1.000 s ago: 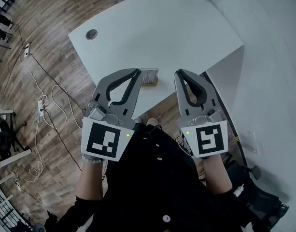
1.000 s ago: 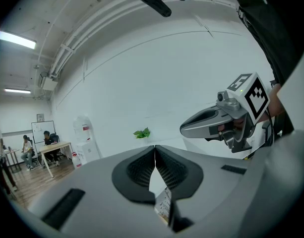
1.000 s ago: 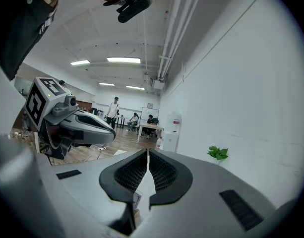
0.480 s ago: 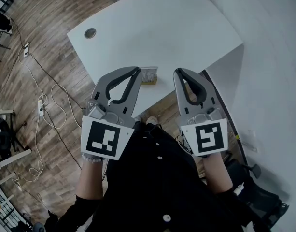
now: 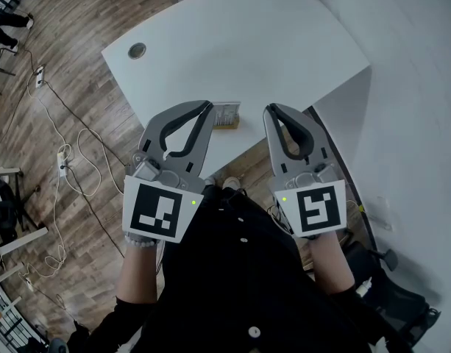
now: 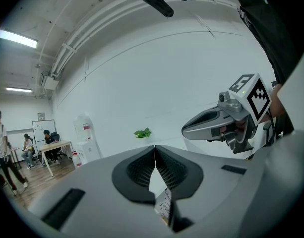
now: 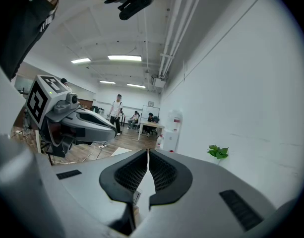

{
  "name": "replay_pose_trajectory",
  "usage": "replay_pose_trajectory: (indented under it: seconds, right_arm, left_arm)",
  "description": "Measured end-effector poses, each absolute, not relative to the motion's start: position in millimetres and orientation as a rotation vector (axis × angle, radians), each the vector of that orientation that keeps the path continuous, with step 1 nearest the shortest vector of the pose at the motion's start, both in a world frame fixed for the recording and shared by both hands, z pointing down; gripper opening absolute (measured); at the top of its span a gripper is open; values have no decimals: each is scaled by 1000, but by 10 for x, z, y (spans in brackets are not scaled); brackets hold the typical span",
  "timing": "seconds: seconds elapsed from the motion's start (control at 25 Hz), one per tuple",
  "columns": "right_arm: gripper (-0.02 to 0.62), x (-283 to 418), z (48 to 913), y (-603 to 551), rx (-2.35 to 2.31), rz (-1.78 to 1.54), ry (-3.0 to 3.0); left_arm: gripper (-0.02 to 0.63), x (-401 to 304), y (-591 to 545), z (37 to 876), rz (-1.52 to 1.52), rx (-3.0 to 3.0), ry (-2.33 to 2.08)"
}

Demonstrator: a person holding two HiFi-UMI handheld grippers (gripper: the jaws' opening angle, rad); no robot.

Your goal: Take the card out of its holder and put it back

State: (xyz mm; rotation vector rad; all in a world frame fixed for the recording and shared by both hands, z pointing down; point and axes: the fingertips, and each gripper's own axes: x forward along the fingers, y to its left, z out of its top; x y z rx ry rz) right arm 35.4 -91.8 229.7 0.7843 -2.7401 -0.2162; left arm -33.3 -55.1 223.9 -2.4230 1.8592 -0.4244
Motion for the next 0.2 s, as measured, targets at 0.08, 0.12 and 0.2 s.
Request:
replay_pose_trajectory:
  seconds: [0.08, 0.12, 0.2]
  right_arm:
    - [48, 363, 2314, -917, 784, -215, -2738]
    - [48, 367, 2319, -916, 783, -214, -2738]
    - [48, 372, 2327, -916, 782, -214, -2736]
  left_arm:
    - [17, -334, -549, 2256, -427, -2423, 1863]
    - [17, -334, -548, 2261, -428, -2423, 1864]
    - [17, -337, -548, 2266, -431, -2422, 1865]
